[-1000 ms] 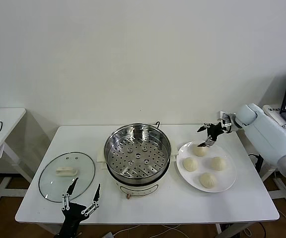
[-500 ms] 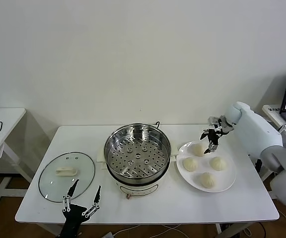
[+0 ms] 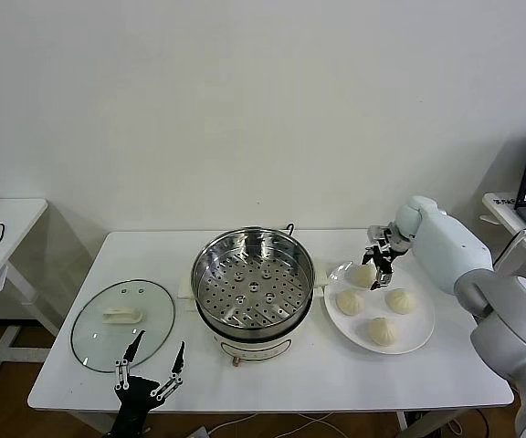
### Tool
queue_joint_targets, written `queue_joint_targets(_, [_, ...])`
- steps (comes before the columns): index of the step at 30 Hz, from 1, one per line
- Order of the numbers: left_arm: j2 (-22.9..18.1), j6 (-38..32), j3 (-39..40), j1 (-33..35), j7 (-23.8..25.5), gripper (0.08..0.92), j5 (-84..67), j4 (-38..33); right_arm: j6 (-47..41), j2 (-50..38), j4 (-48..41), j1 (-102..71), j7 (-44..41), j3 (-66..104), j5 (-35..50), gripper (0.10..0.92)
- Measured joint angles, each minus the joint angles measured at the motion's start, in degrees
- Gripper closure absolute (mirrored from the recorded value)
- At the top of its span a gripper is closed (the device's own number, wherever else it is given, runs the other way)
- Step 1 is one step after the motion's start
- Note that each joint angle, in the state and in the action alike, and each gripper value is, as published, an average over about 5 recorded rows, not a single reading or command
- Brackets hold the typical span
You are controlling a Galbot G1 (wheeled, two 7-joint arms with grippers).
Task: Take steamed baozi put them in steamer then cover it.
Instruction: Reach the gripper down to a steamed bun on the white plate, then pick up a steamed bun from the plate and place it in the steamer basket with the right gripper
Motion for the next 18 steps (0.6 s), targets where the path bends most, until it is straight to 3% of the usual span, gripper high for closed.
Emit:
queue_joint_targets(8, [0.0, 0.0, 0.0, -0.1, -0.2, 0.177, 0.0, -0.3, 0.5, 0.1, -0.3, 0.0, 1.3, -0.3, -0.4, 0.337])
queue_joint_targets(18, [0.3, 0.2, -0.3, 0.3, -0.4, 0.177, 0.0, -1.1, 2.8, -3.1, 6.3, 2.0, 0.7, -2.7, 2.4, 0.368])
